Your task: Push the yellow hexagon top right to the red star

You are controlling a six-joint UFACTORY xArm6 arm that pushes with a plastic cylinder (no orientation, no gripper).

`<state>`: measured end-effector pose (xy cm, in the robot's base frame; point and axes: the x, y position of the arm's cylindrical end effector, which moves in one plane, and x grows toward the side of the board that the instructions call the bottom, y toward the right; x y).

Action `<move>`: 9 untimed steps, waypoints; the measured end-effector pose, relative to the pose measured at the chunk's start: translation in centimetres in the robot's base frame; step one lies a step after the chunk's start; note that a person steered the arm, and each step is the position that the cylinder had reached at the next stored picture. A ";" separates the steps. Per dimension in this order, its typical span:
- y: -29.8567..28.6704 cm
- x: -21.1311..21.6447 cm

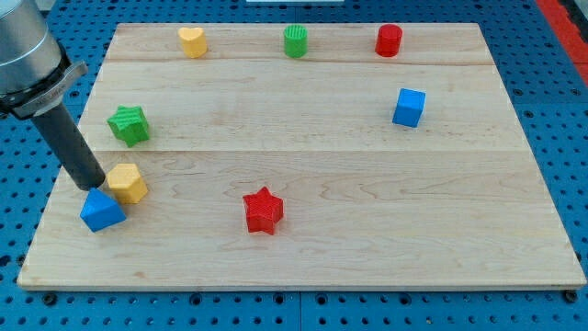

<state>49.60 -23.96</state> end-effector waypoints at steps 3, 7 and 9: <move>9.5 -1.0; 14.5 3.7; 19.5 -1.7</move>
